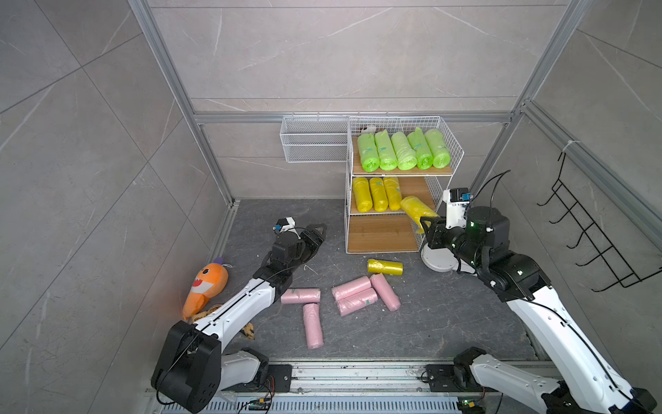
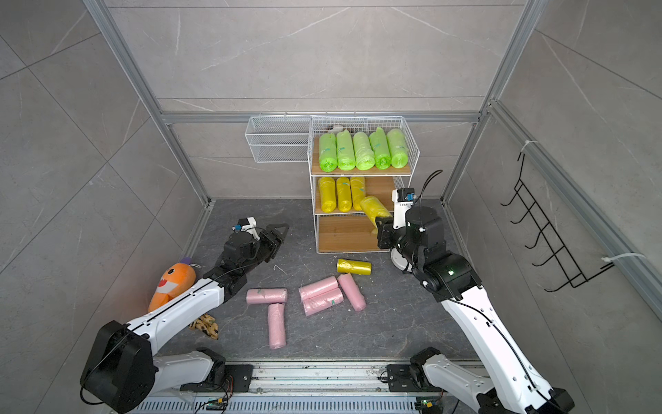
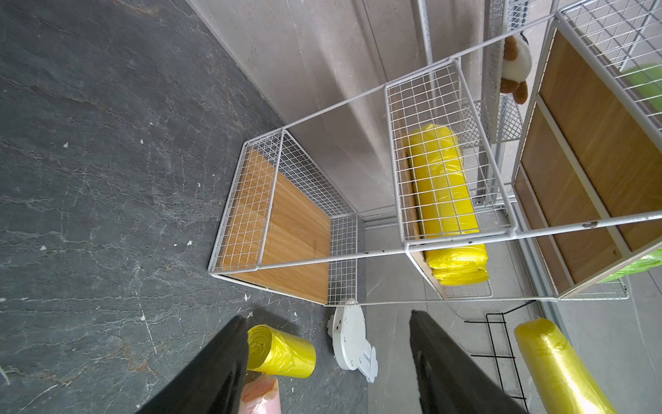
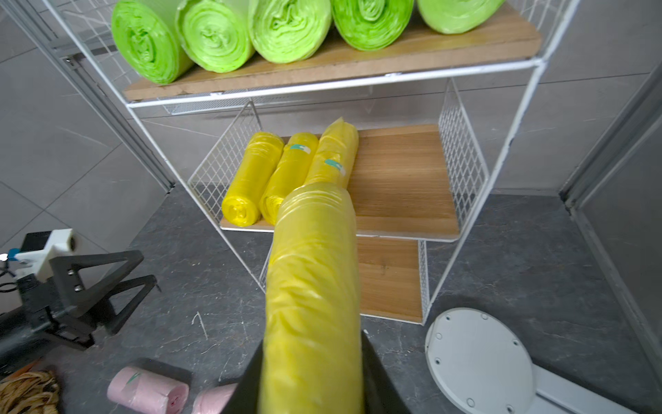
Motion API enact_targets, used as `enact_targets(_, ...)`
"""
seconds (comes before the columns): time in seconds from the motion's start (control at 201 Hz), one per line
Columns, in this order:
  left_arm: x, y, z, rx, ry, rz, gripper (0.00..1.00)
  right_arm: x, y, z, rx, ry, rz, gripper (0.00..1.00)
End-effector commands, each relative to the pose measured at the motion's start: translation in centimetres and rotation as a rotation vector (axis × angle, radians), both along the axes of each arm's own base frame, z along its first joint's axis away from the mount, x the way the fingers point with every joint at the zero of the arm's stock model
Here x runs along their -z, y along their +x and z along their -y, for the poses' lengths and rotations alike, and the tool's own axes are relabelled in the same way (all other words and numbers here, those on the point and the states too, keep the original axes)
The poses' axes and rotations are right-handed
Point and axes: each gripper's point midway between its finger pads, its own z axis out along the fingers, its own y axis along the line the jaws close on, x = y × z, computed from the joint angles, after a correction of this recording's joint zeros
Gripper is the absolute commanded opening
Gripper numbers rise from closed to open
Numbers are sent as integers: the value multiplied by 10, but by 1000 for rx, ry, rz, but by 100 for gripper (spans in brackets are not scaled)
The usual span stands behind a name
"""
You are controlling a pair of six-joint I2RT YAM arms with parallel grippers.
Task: Sort the rolls of trash bags by color and place them on the shelf
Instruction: Place the roll of trash bags on the shelf.
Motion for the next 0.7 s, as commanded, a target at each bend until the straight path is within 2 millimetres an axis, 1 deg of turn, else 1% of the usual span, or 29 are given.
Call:
enact_targets(0.0, -25, 4, 10, 39, -17, 71, 74, -20, 20, 15, 85, -25, 78, 30)
enact_targets(0.144, -24, 3, 11, 46, -18, 67, 74, -11, 44, 23, 136, -21, 85, 30)
enact_targets(0.229, -24, 2, 11, 47, -18, 66, 74, -7, 56, 24, 157, -9, 101, 30)
enact_targets(0.468, -19, 2, 13, 55, -19, 54, 74, 9, 86, 20, 189, -7, 150, 30)
enact_targets(0.582, -20, 3, 14, 58, -26, 52, 74, 21, 99, 23, 226, -22, 175, 30)
enact_targets(0.692, -18, 2, 15, 64, -29, 49, 74, 31, 111, 20, 229, -30, 220, 30)
